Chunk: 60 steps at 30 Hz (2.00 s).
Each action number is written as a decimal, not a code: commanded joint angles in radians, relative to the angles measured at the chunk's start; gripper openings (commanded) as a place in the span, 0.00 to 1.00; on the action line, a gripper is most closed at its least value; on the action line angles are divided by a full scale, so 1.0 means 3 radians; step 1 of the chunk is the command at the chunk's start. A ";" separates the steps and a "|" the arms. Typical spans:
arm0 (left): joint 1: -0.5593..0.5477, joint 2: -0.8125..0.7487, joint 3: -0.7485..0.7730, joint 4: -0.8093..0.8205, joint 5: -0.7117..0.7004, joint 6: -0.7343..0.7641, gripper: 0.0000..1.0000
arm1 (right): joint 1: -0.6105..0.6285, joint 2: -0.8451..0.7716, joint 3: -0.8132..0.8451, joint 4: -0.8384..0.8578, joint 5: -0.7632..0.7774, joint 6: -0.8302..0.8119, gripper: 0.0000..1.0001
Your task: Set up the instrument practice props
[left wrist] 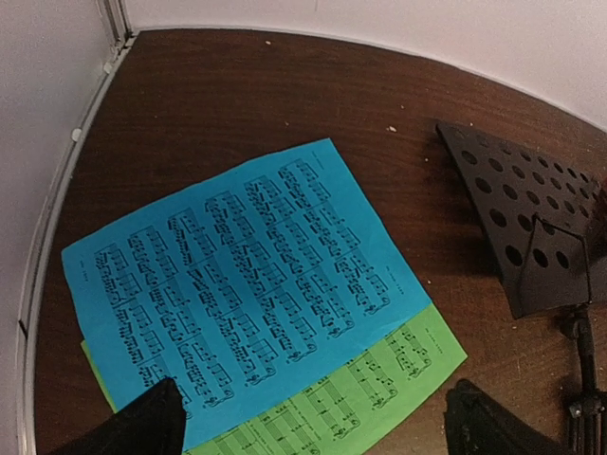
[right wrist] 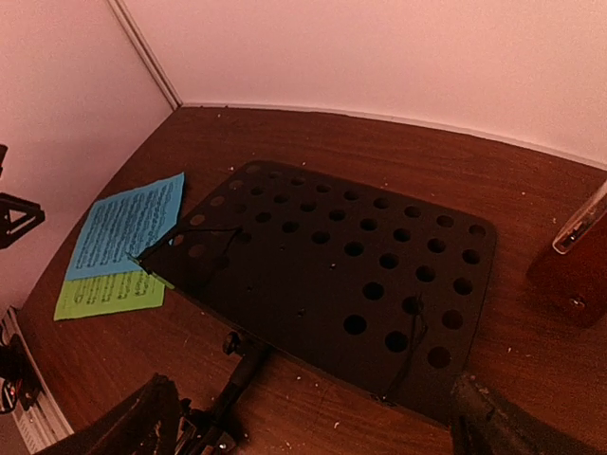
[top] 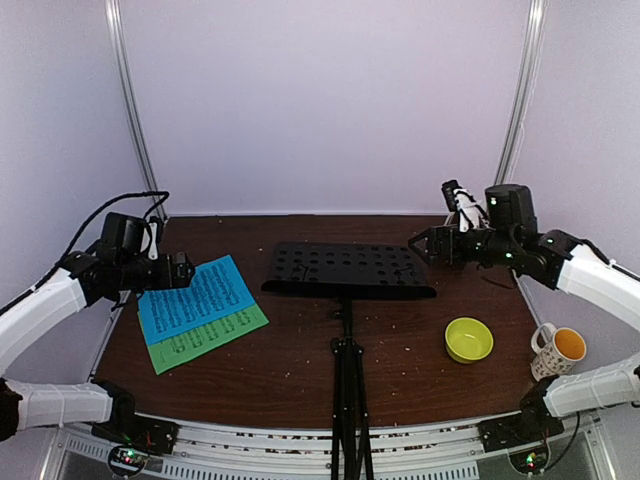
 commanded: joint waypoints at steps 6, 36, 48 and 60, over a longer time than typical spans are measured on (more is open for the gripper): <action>-0.0091 0.0552 0.0061 0.0733 0.0638 -0.0100 0.98 | 0.0454 0.1057 0.1238 -0.0845 -0.0103 -0.1001 1.00; -0.0140 0.0411 -0.0359 0.1521 0.1235 -0.0157 0.98 | 0.0458 0.2804 0.2531 -0.2091 -0.0889 -0.2528 0.88; -0.0140 0.0476 -0.0388 0.1574 0.1171 -0.0165 0.98 | 0.0400 0.3274 0.2897 -0.2252 -0.0824 -0.2816 0.72; -0.0141 0.0612 -0.0367 0.1755 0.1280 -0.0215 0.98 | 0.0397 0.3404 0.2919 -0.2225 -0.0850 -0.2902 0.50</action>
